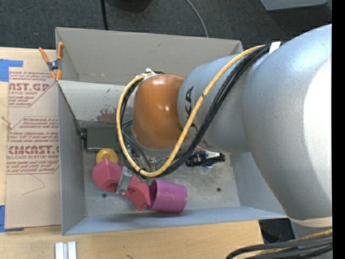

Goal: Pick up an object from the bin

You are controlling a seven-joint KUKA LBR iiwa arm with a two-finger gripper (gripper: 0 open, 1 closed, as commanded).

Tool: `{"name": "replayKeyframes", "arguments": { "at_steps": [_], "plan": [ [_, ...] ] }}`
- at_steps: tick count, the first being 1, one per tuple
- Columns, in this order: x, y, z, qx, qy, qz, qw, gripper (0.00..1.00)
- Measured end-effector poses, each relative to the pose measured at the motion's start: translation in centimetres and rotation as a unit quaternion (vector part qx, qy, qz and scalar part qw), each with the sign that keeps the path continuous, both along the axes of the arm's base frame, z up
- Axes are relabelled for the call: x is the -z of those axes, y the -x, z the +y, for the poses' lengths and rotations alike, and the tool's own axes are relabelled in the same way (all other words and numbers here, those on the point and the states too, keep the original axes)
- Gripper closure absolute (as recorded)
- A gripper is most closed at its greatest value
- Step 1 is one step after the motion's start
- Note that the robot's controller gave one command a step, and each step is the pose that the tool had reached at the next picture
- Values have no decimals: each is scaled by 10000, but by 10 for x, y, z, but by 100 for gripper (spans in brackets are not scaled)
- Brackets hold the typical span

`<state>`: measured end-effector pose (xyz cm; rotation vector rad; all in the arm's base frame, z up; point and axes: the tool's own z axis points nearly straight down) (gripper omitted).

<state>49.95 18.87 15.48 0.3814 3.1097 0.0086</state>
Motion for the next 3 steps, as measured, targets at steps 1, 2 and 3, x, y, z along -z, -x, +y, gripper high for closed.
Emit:
{"name": "replayKeyframes", "arguments": {
  "at_steps": [1,2,3],
  "plan": [
    [9,4,36,1073,2,22,9942,100],
    [37,2,46,1012,-6,-61,9948,100],
    [-75,10,55,8,25,34,10000,100]
  ]
}}
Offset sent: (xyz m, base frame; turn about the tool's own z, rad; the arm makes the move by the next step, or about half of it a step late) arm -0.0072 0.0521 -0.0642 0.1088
